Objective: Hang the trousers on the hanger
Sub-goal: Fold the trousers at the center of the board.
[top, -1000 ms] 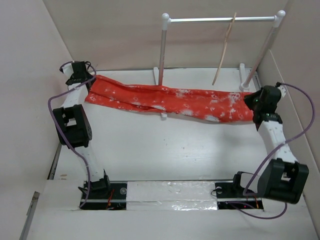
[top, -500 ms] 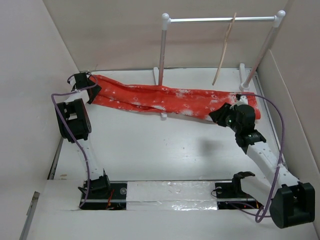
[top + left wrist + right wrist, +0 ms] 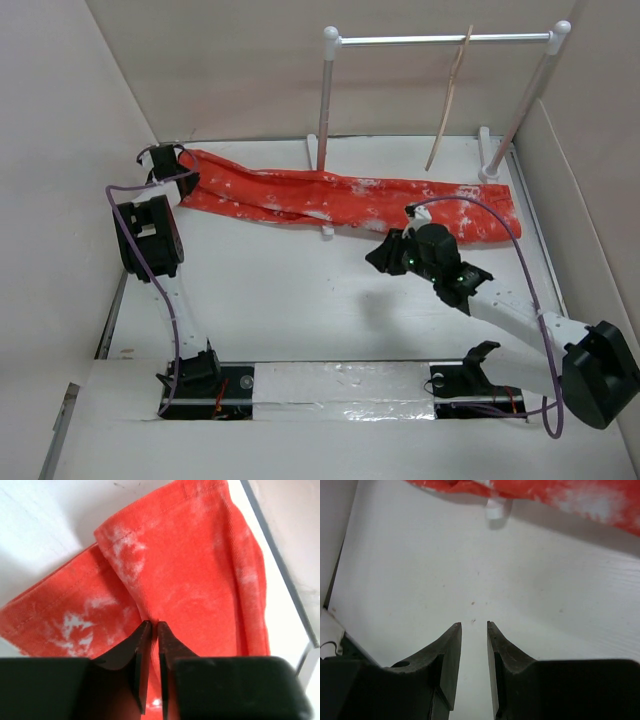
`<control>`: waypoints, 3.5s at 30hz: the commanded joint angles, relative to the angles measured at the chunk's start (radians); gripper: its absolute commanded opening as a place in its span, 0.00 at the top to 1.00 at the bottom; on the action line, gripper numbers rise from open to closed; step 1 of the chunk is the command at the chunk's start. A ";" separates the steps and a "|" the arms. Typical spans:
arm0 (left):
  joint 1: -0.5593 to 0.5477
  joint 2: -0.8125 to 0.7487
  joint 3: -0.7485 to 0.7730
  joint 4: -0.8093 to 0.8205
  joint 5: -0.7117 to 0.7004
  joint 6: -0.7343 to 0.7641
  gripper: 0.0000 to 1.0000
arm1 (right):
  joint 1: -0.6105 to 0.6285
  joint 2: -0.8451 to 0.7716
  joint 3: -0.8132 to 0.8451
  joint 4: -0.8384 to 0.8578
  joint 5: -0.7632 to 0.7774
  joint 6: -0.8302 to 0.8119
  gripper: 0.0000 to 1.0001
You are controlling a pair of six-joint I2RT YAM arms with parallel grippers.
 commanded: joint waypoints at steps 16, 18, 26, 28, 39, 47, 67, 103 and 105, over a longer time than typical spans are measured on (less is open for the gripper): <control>0.003 -0.222 0.011 -0.085 -0.040 0.044 1.00 | 0.159 0.002 0.076 0.036 0.175 0.006 0.65; 0.003 -0.239 0.011 -0.136 -0.083 0.063 1.00 | 0.149 -0.032 0.065 0.014 0.186 -0.002 0.65; 0.003 -0.276 -0.021 -0.200 -0.133 0.085 0.97 | 0.101 -0.081 0.036 -0.005 0.143 -0.017 0.65; 0.003 -0.250 -0.007 -0.253 -0.158 0.091 0.81 | 0.092 -0.083 0.037 -0.012 0.138 -0.025 0.64; 0.003 -0.207 -0.107 -0.262 -0.137 0.094 0.31 | -0.179 -0.051 0.005 -0.136 0.267 0.032 0.33; 0.003 -0.170 -0.141 -0.240 -0.066 0.077 0.25 | -0.480 0.055 -0.046 0.036 0.109 0.087 0.15; -0.007 -0.288 -0.305 0.011 0.026 -0.019 0.24 | -0.611 0.226 -0.029 0.130 -0.063 0.078 0.14; 0.003 -0.129 -0.191 -0.069 -0.034 -0.085 1.00 | -0.611 0.160 -0.050 0.122 -0.110 0.038 0.99; 0.003 -0.168 -0.229 -0.060 -0.040 -0.090 1.00 | -0.611 0.151 -0.052 0.116 -0.106 0.043 0.98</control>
